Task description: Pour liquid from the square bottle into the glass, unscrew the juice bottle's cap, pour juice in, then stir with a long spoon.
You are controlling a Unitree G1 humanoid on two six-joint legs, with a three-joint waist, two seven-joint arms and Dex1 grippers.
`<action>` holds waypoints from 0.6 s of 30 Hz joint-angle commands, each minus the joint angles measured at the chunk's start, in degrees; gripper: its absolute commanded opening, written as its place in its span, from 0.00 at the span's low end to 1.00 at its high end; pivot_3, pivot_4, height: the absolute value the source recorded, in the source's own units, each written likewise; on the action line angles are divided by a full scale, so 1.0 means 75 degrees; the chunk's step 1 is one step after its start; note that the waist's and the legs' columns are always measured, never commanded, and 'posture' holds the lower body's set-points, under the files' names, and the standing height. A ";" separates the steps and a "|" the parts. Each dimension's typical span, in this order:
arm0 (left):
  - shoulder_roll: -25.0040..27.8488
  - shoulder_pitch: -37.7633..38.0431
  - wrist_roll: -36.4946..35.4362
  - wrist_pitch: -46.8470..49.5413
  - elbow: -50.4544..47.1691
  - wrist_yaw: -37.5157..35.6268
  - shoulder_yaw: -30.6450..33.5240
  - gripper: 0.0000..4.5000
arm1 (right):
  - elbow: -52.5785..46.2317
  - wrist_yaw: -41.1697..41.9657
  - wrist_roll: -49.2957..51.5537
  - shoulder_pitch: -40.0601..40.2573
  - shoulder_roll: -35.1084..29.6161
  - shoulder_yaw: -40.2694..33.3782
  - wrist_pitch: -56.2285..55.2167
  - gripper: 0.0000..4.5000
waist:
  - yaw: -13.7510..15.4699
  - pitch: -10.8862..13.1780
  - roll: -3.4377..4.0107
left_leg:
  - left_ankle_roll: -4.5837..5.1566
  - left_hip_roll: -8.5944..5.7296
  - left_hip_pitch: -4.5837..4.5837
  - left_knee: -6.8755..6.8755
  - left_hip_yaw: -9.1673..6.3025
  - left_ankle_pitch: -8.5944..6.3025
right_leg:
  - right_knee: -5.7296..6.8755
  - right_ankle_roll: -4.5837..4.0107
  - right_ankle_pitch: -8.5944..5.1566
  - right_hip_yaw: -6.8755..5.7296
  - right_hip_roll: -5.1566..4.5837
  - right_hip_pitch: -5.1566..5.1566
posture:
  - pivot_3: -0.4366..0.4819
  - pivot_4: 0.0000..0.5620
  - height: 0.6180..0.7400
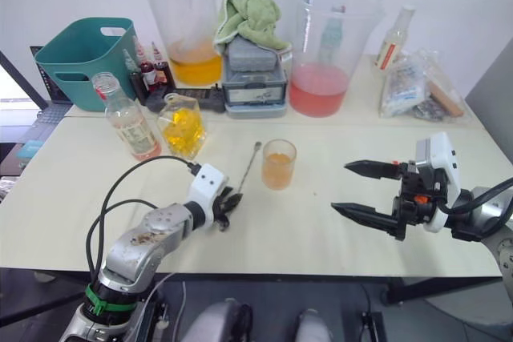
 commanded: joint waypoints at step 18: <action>0.1141 0.0792 -0.0808 -0.0515 -0.0746 -0.1069 0.1732 0.01 | 0.0517 0.0292 -0.0375 -0.0912 0.0192 0.0945 -0.0310 1.00 | -0.0050 0.0000 0.0000 | -0.0002 -0.0004 0.0001 -0.0009 -0.0001 -0.0004 | 0.0000 0.0000 0.0001 -0.0004 -0.0016 -0.0050 | 0.48 0.27 1.00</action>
